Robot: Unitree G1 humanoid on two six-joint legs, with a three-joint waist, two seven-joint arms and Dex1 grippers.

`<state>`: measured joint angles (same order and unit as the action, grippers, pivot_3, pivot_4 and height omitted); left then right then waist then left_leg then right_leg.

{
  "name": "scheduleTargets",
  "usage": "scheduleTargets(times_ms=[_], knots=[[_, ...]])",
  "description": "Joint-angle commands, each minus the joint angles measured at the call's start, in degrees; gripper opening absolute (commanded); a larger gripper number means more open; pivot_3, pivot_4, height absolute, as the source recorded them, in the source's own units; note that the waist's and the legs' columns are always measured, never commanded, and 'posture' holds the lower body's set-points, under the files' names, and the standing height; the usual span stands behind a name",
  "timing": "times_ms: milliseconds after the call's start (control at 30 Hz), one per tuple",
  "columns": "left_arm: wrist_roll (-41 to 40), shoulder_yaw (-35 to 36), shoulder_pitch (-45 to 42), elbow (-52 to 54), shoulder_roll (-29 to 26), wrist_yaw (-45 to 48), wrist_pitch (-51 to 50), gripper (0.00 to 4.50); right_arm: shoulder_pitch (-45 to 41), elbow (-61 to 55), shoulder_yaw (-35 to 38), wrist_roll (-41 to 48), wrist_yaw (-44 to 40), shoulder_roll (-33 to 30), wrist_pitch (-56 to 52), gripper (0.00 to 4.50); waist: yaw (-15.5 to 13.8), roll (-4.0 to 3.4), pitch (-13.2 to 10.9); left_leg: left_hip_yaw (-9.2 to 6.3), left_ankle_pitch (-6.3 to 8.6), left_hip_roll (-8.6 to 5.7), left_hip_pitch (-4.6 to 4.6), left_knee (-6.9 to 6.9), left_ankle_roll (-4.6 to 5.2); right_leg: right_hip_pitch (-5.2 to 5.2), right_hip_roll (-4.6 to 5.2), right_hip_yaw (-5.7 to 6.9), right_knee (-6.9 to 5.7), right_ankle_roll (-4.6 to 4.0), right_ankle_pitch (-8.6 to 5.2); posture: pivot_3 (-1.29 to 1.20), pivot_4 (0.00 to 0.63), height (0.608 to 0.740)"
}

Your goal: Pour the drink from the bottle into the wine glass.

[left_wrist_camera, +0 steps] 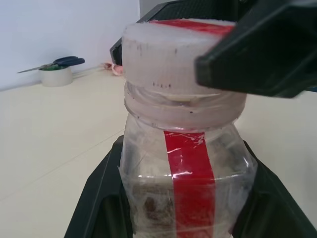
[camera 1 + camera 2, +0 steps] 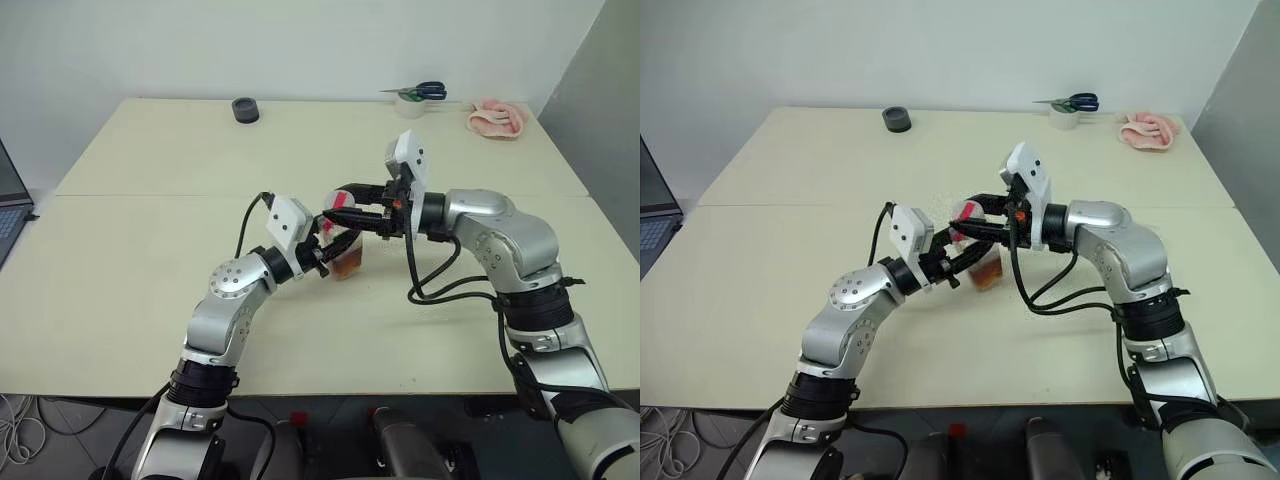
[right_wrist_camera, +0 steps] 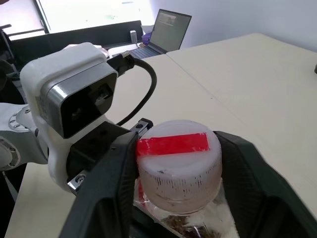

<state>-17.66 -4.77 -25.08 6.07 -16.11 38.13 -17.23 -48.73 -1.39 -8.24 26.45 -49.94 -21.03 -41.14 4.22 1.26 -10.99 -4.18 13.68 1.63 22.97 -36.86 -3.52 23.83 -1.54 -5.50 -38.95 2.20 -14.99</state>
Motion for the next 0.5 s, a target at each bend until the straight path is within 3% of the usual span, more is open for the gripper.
scheduleTargets(times_ms=[33,500], knots=[[-0.35,0.34,-0.82,2.35,0.07,-0.05,1.25,1.87,-1.34,-1.09,1.45,0.52,0.43,0.36,0.73,1.88,0.0,0.0,0.0,0.0,0.0,0.0,0.0,0.0,0.0,0.0,0.0,0.0,0.0,0.0,0.0,0.0,0.15,0.74],[-0.61,-0.21,-0.58,2.73,0.04,0.32,0.34,1.87,-3.34,-0.94,9.77,7.28,-1.11,-1.73,0.44,1.88,-0.02,0.0,0.0,0.0,0.0,0.0,0.0,0.0,0.0,0.0,0.0,0.0,0.0,0.0,0.0,0.0,0.15,0.74]])
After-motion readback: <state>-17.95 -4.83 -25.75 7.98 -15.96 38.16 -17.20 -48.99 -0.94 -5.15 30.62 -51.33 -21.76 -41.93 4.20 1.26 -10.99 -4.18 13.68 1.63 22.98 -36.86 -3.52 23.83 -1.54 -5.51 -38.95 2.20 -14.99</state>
